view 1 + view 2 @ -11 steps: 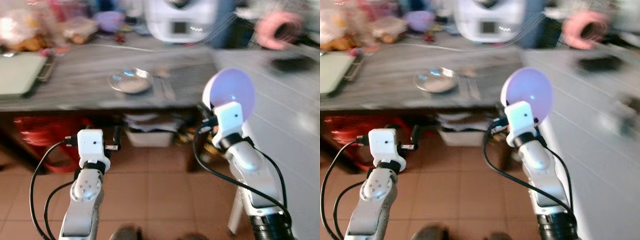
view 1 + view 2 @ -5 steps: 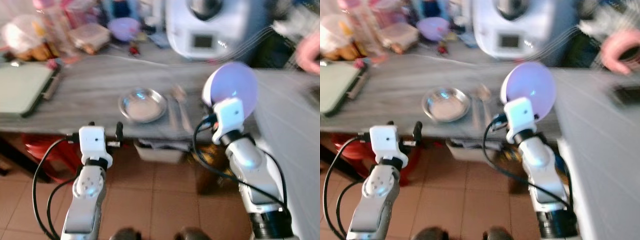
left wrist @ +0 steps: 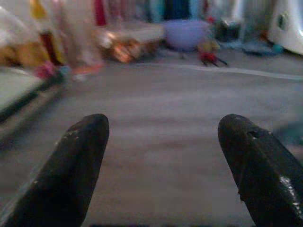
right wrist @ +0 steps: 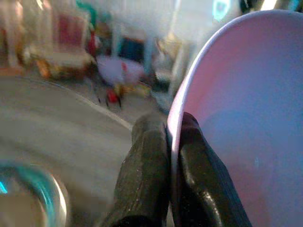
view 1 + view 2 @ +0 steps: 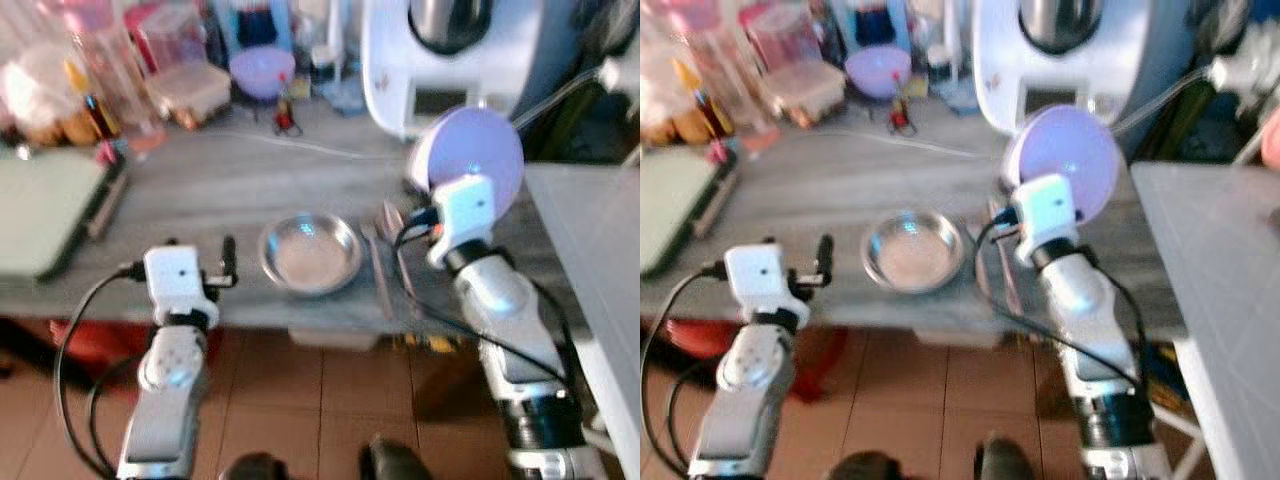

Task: Setting the table

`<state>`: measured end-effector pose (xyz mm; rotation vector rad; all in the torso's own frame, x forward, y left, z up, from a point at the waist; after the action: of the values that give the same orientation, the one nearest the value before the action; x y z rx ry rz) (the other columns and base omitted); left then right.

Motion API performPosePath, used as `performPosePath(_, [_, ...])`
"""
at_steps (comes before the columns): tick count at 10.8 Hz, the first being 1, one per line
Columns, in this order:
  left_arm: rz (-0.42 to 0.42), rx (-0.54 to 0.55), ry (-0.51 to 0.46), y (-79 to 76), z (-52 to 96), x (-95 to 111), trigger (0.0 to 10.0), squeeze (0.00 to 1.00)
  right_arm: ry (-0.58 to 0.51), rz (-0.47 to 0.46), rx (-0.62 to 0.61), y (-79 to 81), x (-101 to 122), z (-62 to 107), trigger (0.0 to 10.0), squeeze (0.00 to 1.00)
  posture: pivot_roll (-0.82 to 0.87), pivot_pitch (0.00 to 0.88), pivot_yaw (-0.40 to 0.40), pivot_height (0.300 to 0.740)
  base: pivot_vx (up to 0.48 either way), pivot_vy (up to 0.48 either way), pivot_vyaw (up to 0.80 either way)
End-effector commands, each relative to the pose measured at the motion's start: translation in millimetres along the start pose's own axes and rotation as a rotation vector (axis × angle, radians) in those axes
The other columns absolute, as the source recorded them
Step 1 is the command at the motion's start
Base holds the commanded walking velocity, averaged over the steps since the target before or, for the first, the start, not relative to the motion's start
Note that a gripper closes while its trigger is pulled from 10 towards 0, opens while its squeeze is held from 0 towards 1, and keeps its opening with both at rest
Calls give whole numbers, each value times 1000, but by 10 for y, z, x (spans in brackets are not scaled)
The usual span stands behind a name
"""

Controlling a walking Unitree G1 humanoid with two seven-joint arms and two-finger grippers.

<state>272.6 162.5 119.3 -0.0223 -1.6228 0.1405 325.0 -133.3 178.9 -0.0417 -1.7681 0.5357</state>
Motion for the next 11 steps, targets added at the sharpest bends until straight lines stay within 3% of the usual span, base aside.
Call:
performPosePath(1, [-18,38,-10,100,30,18,10000,0,-52,-9,42,87,107,-57,10000,0,-25,77,31,740,0,442,0])
performPosePath(5, [-46,59,0,154,80,13,10000,0,-55,8,113,14,125,-275,10000,0,-8,98,40,740,0,0,0])
performPosePath(9, [-54,36,26,171,186,18,10000,0,73,101,46,-303,-15,-599,10000,0,28,139,53,740,0,0,0])
performPosePath(11, [-61,13,38,164,228,31,10000,0,102,101,7,-402,-35,-663,10000,0,43,163,62,740,0,0,0])
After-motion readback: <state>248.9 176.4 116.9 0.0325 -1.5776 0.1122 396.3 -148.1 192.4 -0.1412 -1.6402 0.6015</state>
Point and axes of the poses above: a point about 5 cm out from each wrist's last joint towards the gripper, its own z axis pointing back from the gripper into the wrist, its own x axis along the axis of the wrist's last joint, y = z × x, the point moved 2 cm from there along -z, pointing out of the wrist towards the gripper, and after that the axes turned 8 degrees about z, right-handed, at the moved point
